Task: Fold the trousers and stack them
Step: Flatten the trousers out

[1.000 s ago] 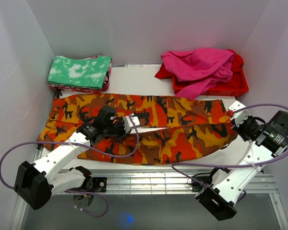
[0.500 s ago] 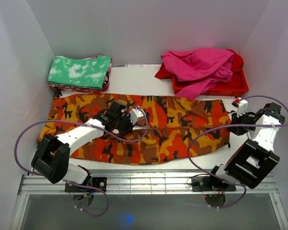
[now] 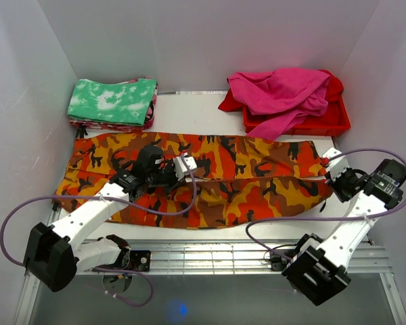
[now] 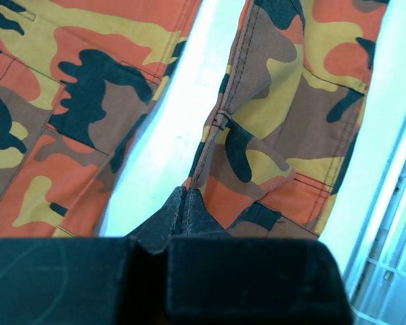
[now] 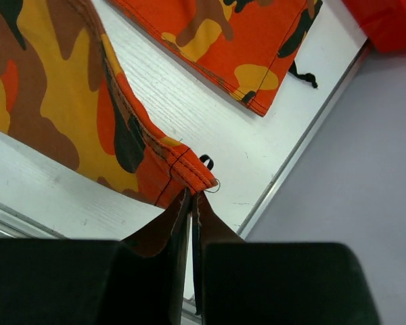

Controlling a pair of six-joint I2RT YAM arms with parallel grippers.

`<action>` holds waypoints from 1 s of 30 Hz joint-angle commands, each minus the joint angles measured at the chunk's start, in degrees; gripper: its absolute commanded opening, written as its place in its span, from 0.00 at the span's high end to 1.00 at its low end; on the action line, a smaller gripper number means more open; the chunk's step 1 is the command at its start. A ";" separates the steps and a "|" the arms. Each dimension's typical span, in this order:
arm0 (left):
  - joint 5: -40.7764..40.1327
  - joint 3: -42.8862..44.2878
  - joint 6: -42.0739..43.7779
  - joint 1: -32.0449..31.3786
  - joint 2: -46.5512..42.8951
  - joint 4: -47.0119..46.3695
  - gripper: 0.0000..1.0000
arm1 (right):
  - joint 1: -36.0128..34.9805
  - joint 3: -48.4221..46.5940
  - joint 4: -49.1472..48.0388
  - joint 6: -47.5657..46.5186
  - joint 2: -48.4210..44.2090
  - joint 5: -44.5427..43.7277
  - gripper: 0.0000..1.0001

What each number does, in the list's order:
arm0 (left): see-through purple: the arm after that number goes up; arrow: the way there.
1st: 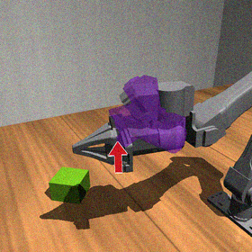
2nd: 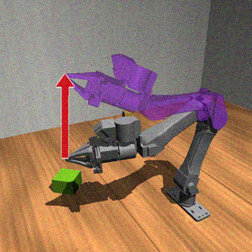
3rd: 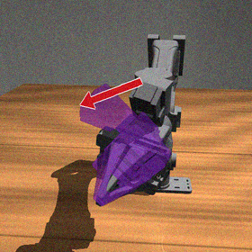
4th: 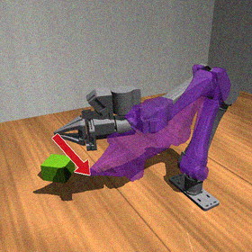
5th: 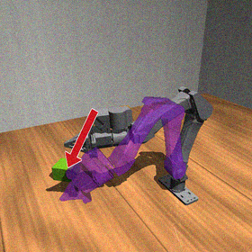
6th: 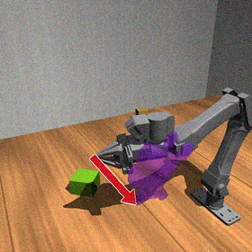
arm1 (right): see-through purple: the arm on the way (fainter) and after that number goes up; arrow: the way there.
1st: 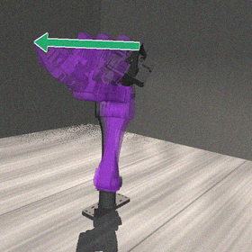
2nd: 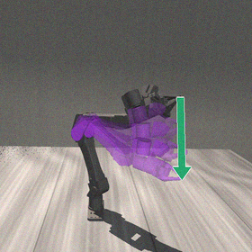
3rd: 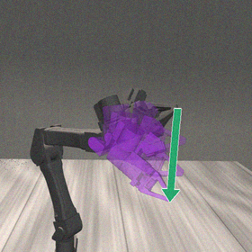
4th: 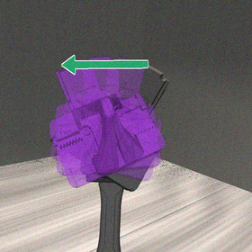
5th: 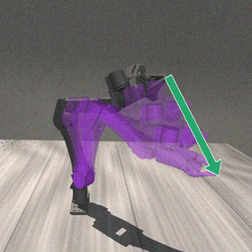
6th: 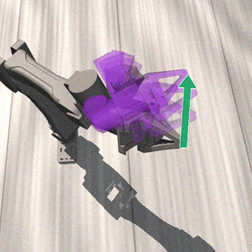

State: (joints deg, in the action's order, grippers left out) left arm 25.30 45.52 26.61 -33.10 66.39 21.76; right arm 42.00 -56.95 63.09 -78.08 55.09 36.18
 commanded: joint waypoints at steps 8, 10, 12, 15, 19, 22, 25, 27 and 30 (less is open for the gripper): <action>-6.20 2.37 -6.64 0.14 7.23 -5.67 1.00 | -17.45 3.69 -15.52 16.09 8.87 -0.57 0.92; -8.68 5.44 -8.23 0.41 12.77 -6.20 1.00 | -23.88 3.60 -20.61 25.06 18.00 -6.28 0.92; -12.09 10.19 -10.78 1.10 20.07 -6.64 1.00 | -25.64 0.89 -25.98 29.63 24.59 -9.18 0.92; -15.17 14.42 -14.21 3.21 25.88 -8.57 1.00 | -26.27 -7.54 -27.32 37.02 36.46 -11.48 0.92; -17.82 15.30 -17.64 6.38 27.21 -10.77 1.00 | -26.18 -13.36 -27.67 41.25 42.11 -14.82 0.92; -20.37 14.08 -17.65 7.52 26.25 -11.73 1.00 | -26.27 -13.98 -26.44 42.13 41.59 -17.37 0.84; -18.81 12.67 -16.77 7.70 25.19 -11.74 1.00 | -25.31 -11.97 -24.95 41.87 38.88 -19.48 0.29; -17.75 12.75 -16.94 7.79 25.45 -10.08 0.96 | -24.08 -11.17 -23.64 40.30 37.29 -18.96 0.10; -17.74 12.93 -17.21 7.79 25.81 -8.84 0.69 | -19.69 -11.25 -19.95 36.62 34.74 -15.90 0.12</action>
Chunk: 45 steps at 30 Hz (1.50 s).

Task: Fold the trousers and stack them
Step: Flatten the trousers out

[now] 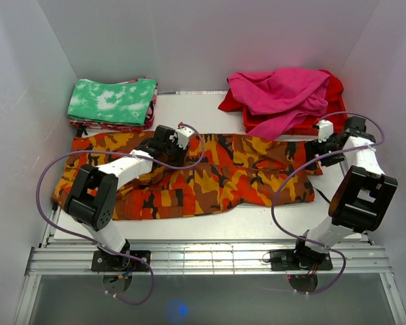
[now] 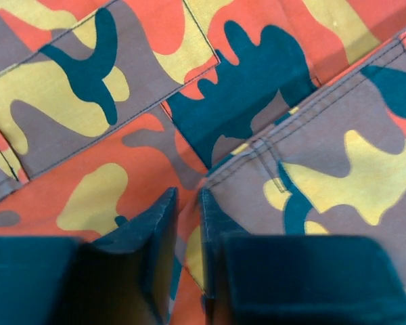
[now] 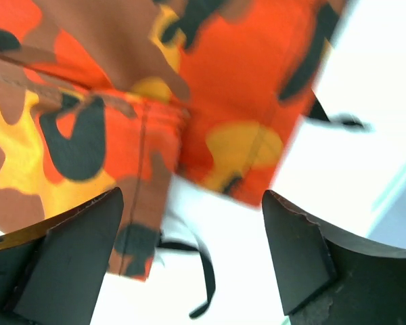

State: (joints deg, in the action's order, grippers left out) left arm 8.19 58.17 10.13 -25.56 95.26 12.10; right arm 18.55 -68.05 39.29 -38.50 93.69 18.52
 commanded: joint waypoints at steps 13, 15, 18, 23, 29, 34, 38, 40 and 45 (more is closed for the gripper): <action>8.68 2.56 -0.90 0.60 -3.85 6.88 0.19 | 13.97 9.43 16.70 -23.99 1.75 20.05 0.11; 12.97 2.74 0.50 0.60 -5.51 8.64 0.18 | 13.97 9.52 16.35 -24.87 4.82 22.08 0.11; 15.71 1.43 1.64 0.69 -8.94 10.05 0.18 | 13.89 10.48 16.61 -26.36 7.46 23.57 0.17; 22.30 -1.47 5.33 0.78 -13.17 14.26 0.19 | 14.67 10.14 20.64 -28.73 6.60 24.10 0.65; 24.95 -7.54 12.36 -0.98 -14.49 18.92 0.24 | 19.23 3.20 32.95 -28.13 3.96 17.36 0.92; 19.86 -11.24 15.79 -3.88 -13.18 19.19 0.27 | 21.62 3.62 30.51 -20.49 3.87 0.75 0.92; 18.27 -11.68 17.11 -3.97 -10.80 19.80 0.27 | 21.97 5.12 24.62 -18.72 4.22 -8.06 0.92; 18.71 -11.68 17.46 -3.97 -10.62 20.51 0.27 | 21.88 5.91 21.54 -17.58 3.96 -9.64 0.91; 20.56 -12.38 19.93 -3.97 -13.95 26.65 0.27 | 21.01 11.62 12.49 -22.13 0.80 -17.03 0.81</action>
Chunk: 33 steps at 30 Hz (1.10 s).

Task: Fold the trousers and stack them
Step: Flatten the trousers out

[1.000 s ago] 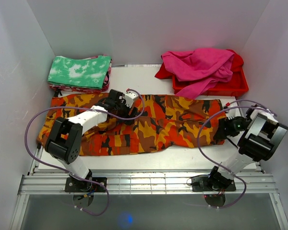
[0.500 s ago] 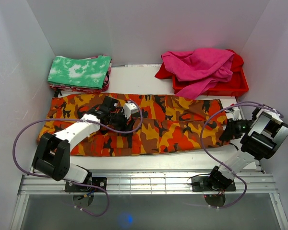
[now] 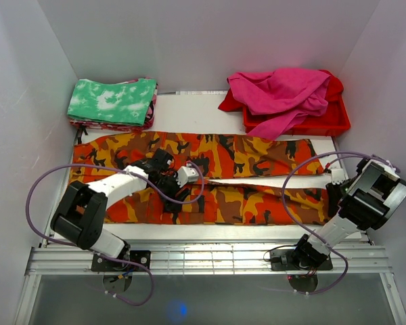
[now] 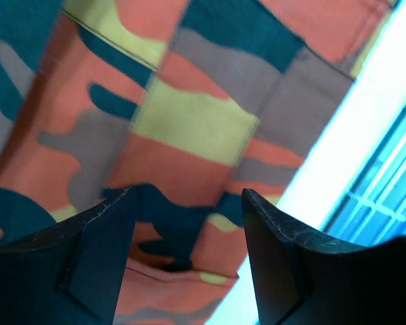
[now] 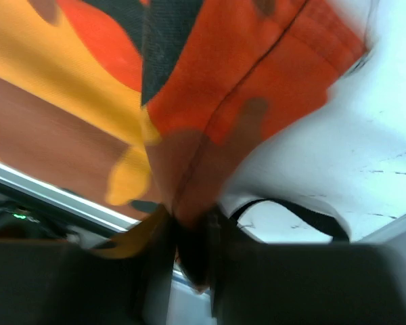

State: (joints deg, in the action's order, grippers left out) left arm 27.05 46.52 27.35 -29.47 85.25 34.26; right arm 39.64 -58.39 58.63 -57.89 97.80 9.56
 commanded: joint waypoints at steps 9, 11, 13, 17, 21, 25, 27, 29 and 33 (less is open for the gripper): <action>5.30 7.35 -0.20 21.02 -10.37 10.91 0.23 | -7.54 -12.18 -0.62 -0.65 -7.53 11.34 0.19; 2.15 8.23 0.68 25.86 -9.67 10.48 0.23 | -12.62 -13.24 -4.48 4.17 -8.23 14.07 0.22; 0.82 8.23 1.12 29.36 -9.23 9.25 0.22 | -16.24 -13.16 -7.99 8.90 -8.24 15.13 0.23; -2.44 9.19 1.21 35.53 -4.84 8.89 0.22 | -25.73 -14.46 -16.87 15.78 -3.69 14.08 0.33; -4.80 10.08 1.47 40.63 -0.27 7.49 0.23 | -28.91 -15.35 -20.72 19.83 1.77 12.50 0.37; -8.84 8.50 3.31 43.70 3.24 4.85 0.23 | -30.32 -11.58 -27.42 21.33 4.24 4.89 0.41; -10.52 7.36 4.11 44.67 5.09 4.59 0.24 | -30.50 -9.04 -28.04 20.37 6.70 1.35 0.44; -11.40 6.48 5.34 46.87 6.06 4.50 0.24 | -30.24 -6.22 -29.62 18.87 8.19 -4.45 0.47; -11.84 4.28 7.71 50.12 4.84 5.64 0.25 | -28.04 1.78 -31.83 14.83 7.93 -9.30 0.51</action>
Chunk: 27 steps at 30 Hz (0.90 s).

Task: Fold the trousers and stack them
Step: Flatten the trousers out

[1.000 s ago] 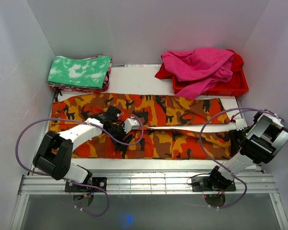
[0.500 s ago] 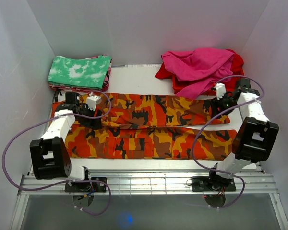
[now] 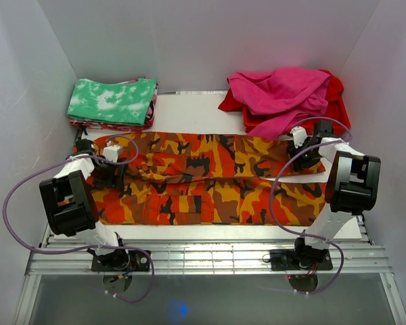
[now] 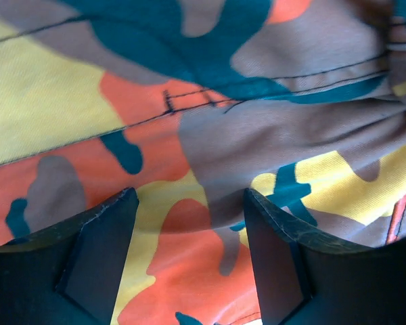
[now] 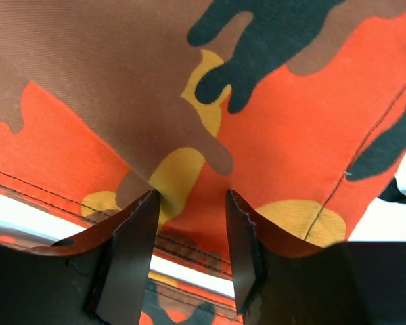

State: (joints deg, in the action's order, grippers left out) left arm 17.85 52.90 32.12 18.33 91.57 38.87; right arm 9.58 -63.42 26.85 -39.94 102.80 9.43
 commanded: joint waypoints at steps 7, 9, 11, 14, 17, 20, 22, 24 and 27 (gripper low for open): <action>-0.28 -6.93 8.30 5.05 -9.03 8.39 0.26 | 8.60 12.79 4.87 -9.18 -3.74 -10.67 0.53; 2.96 -8.78 10.41 5.05 -12.62 10.86 0.26 | 9.40 12.88 8.28 -10.68 -5.33 -10.05 0.56; 4.56 -10.27 11.39 5.05 -15.35 13.59 0.26 | 9.84 12.62 10.05 -11.82 -8.31 -6.54 0.56; 8.60 -10.02 13.14 5.05 -20.54 16.05 0.24 | 9.93 10.08 15.14 -11.82 -12.36 -0.66 0.50; 11.77 -7.39 12.01 5.05 -25.03 16.67 0.21 | 9.40 2.71 21.99 -10.15 -14.73 5.75 0.40; 13.87 -4.05 9.81 5.05 -25.92 16.94 0.20 | 8.44 -4.24 28.85 -10.33 -15.79 10.51 0.39; 14.93 -2.03 9.63 4.96 -25.13 17.81 0.22 | 7.13 -5.84 31.15 -10.86 -16.14 11.66 0.39; 15.55 -0.97 8.67 4.96 -23.81 17.99 0.23 | 6.24 -5.40 32.47 -10.77 -16.32 11.31 0.40; 17.22 2.11 7.96 4.96 -23.10 19.05 0.24 | 5.97 -3.91 30.81 -9.37 -17.28 9.82 0.41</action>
State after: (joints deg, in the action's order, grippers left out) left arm 30.35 51.70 41.08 23.20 68.34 56.18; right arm 15.94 -68.12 53.32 -49.93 86.11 17.72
